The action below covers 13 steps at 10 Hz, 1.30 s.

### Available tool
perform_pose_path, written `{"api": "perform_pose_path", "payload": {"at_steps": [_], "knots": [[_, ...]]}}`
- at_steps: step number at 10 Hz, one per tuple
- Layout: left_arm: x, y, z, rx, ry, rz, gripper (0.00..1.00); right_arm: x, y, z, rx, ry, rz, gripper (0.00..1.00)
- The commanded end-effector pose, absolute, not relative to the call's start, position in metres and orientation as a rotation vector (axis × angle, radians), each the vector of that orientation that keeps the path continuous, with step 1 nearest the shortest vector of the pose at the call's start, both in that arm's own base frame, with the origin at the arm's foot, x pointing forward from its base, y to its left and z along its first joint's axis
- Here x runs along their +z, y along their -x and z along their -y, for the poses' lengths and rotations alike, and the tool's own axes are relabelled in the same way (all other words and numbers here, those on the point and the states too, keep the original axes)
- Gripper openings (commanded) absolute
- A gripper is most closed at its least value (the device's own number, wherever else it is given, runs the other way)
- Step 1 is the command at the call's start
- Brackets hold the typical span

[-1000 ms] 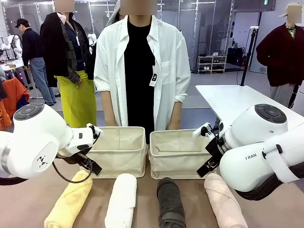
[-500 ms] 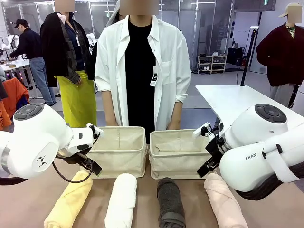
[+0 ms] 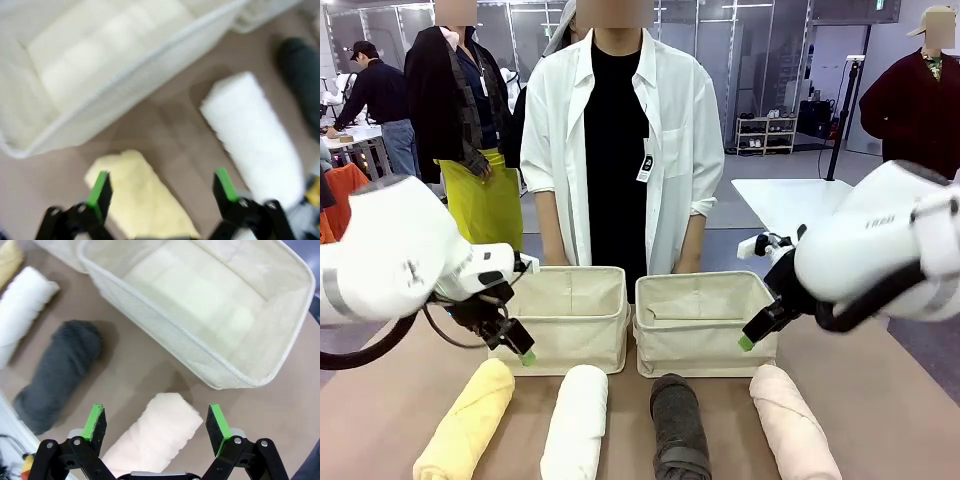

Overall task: Divide the towels into two baskets.
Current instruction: Pick up one hotel-folded towel and place it in the Fabric basket indicated by the person.

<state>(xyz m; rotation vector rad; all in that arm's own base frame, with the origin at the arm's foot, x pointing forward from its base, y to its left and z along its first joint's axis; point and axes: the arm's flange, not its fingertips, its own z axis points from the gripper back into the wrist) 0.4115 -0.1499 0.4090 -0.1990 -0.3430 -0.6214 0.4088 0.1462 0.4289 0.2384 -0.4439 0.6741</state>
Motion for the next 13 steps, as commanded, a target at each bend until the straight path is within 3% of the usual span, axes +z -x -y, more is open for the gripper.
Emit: {"api": "perform_pose_path", "payload": {"at_steps": [1,5,7,10,13], "knots": [[0.433,-0.421,0.108,-0.632,0.387,0.196,1.0,0.439,-0.42,-0.124,0.655,-0.47,0.358,1.0],[0.42,-0.429,0.029,-0.473,0.953,0.151,1.0,0.428,-0.421,-0.063,0.488,-1.034,0.33,1.0],[0.402,-0.418,-0.023,-0.377,1.208,0.229,1.0,0.413,-0.41,-0.019,0.343,-1.195,0.401,1.0],[0.388,-0.389,-0.12,-0.204,1.367,0.464,1.0,0.402,-0.381,0.058,0.166,-1.222,0.47,1.0],[0.381,-0.338,-0.214,-0.021,1.371,0.656,1.0,0.38,-0.327,0.157,-0.102,-1.192,0.535,1.0]]}}
